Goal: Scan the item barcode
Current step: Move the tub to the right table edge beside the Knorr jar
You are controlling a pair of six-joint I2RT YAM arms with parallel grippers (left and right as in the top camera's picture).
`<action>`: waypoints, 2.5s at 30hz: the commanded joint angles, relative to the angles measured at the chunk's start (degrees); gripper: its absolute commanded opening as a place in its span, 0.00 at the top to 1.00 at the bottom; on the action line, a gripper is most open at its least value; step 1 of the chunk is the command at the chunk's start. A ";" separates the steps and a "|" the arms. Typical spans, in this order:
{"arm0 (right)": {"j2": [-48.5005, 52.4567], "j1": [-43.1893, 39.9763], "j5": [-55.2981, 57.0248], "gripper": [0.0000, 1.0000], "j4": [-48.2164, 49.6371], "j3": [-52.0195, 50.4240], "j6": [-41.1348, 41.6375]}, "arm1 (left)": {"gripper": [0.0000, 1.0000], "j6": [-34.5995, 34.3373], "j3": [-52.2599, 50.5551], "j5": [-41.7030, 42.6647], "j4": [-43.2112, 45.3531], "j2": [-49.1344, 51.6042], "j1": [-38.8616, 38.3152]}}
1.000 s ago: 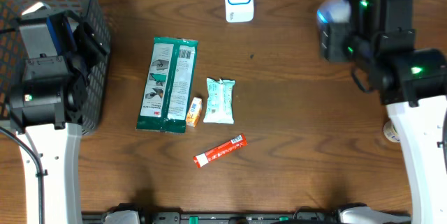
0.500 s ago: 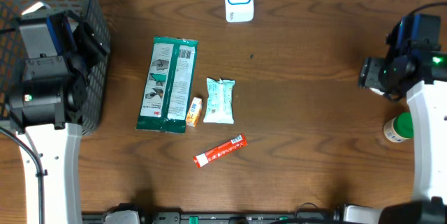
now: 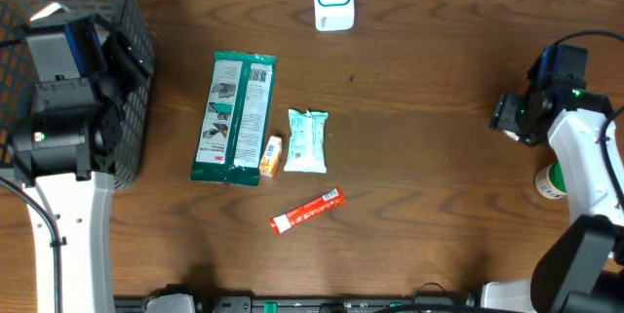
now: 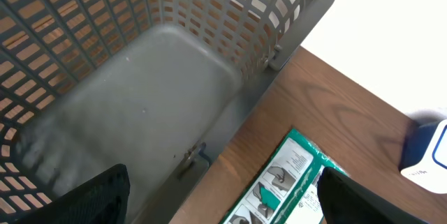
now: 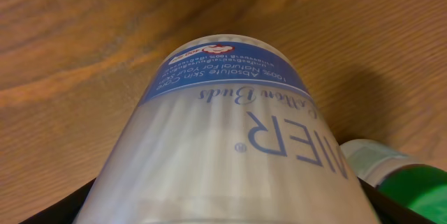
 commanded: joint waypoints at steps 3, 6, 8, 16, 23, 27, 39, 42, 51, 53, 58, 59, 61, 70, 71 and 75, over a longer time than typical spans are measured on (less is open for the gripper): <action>4.33 -0.92 -0.44 0.89 0.20 -0.48 0.68 | 0.16 0.11 0.24 -0.50 -0.04 0.04 0.17; 5.55 -1.33 -0.48 0.83 -0.04 -0.48 0.70 | 0.16 0.11 0.24 -0.50 -0.04 0.04 0.17; 5.66 -1.42 -0.44 0.59 -0.04 -0.48 0.68 | 0.16 0.11 0.24 -0.50 -0.04 0.04 0.17; 5.57 -2.03 -0.46 0.01 0.31 -0.39 0.61 | 0.16 0.11 0.24 -0.50 -0.04 0.04 0.17; 5.09 -2.64 -0.44 0.01 0.09 0.35 -0.04 | 0.16 0.11 0.24 -0.50 -0.04 0.04 0.17; 4.68 -2.64 -0.46 0.01 -2.84 4.76 -0.04 | 0.16 0.11 0.24 -0.50 -0.04 0.04 0.17; 4.85 -1.73 -28.06 0.30 -7.63 16.76 -5.09 | 0.16 0.11 0.24 -0.50 -0.04 0.04 0.17; 5.57 0.13 -27.06 0.79 -4.70 15.34 -4.87 | 0.16 0.11 0.24 -0.50 -0.04 0.04 0.17; 10.62 6.73 -12.44 0.98 7.89 7.85 7.15 | 0.16 0.11 0.24 -0.50 -0.02 0.04 0.17; 12.22 7.02 -7.06 0.99 7.17 7.76 10.82 | 0.16 0.11 0.24 -0.50 -0.04 0.04 0.17; 12.83 6.45 4.26 0.99 3.43 7.76 15.78 | 0.16 0.11 0.24 -0.50 -0.04 0.04 0.17; 12.81 6.34 5.90 0.99 2.75 7.76 15.93 | 0.16 0.11 0.24 -0.50 -0.04 0.04 0.17; 12.81 6.05 7.39 0.99 1.55 7.76 15.91 | 0.16 0.11 0.24 -0.50 -0.02 0.04 0.17; 12.81 2.27 12.39 0.99 -4.90 7.76 15.91 | 0.16 0.11 0.24 -0.50 -0.04 0.04 0.17; 12.81 1.86 12.96 0.99 -5.33 7.76 15.89 | 0.16 0.11 0.24 -0.50 -0.04 0.04 0.17; 12.74 -0.42 13.11 0.99 -7.04 7.78 15.89 | 0.16 0.11 0.24 -0.50 -0.04 0.04 0.17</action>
